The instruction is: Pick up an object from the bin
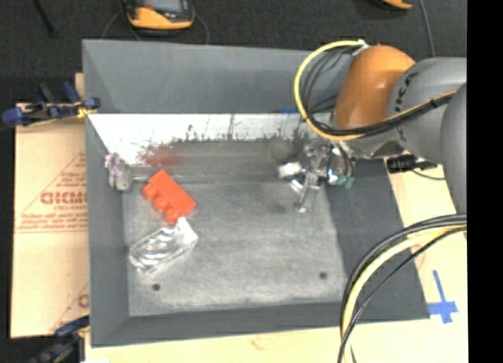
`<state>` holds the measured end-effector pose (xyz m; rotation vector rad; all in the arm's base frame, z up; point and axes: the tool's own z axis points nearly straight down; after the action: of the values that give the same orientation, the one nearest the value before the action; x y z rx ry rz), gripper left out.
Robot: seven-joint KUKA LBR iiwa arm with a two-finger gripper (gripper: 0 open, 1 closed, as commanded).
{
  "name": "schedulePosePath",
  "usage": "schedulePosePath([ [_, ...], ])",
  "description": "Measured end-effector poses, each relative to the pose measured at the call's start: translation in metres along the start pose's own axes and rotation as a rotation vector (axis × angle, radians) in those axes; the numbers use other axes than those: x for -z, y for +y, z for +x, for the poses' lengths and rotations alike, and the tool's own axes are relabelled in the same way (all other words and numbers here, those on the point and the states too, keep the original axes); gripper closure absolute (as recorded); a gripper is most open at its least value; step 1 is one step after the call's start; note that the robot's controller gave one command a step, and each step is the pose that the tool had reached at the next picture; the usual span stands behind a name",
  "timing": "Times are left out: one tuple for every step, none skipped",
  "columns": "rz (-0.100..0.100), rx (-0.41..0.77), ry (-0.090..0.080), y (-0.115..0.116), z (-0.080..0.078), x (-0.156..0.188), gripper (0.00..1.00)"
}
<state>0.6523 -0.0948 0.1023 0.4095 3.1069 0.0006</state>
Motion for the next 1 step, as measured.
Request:
schedulePosePath([
  [0.0, -0.268, 0.004, 0.0302, 0.0072, -0.0012, 0.0],
])
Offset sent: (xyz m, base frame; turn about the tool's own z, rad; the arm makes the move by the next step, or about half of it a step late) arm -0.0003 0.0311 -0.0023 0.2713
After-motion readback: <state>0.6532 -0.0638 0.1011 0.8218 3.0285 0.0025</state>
